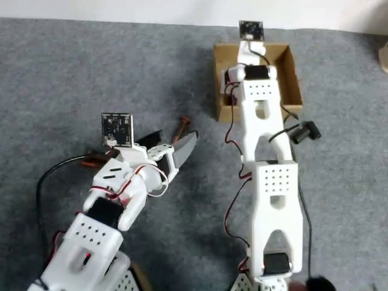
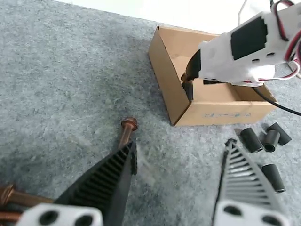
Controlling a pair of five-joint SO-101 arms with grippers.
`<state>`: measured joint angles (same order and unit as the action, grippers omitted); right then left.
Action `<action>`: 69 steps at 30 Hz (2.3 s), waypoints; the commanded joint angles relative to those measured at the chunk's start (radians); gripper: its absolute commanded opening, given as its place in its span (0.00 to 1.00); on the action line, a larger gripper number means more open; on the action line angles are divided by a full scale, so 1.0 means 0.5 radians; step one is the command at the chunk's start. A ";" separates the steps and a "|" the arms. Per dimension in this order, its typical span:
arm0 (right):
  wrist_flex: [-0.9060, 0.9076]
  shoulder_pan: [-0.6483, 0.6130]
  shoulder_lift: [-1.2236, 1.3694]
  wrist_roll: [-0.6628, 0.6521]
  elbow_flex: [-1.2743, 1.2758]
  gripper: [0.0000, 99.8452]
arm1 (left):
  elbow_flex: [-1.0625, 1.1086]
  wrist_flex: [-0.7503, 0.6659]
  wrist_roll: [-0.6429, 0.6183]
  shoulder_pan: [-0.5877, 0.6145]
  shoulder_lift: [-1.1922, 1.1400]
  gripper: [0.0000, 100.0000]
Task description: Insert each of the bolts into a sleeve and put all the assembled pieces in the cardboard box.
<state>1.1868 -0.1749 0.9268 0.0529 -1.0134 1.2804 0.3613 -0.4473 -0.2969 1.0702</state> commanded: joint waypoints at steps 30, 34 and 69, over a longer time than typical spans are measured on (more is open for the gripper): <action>1.146 0.400 -0.882 -0.629 0.413 0.04 | -0.020 0.000 0.012 0.023 0.023 0.28; 1.131 0.437 -0.879 -0.700 0.615 0.04 | -0.020 0.000 0.012 0.023 0.023 0.28; 0.763 0.618 -0.437 -0.973 0.790 0.13 | -0.020 0.000 0.012 0.020 0.023 0.28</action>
<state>1.5812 0.1304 0.7242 -0.4181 -0.6068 1.2804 0.3613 -0.4473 -0.2969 1.0702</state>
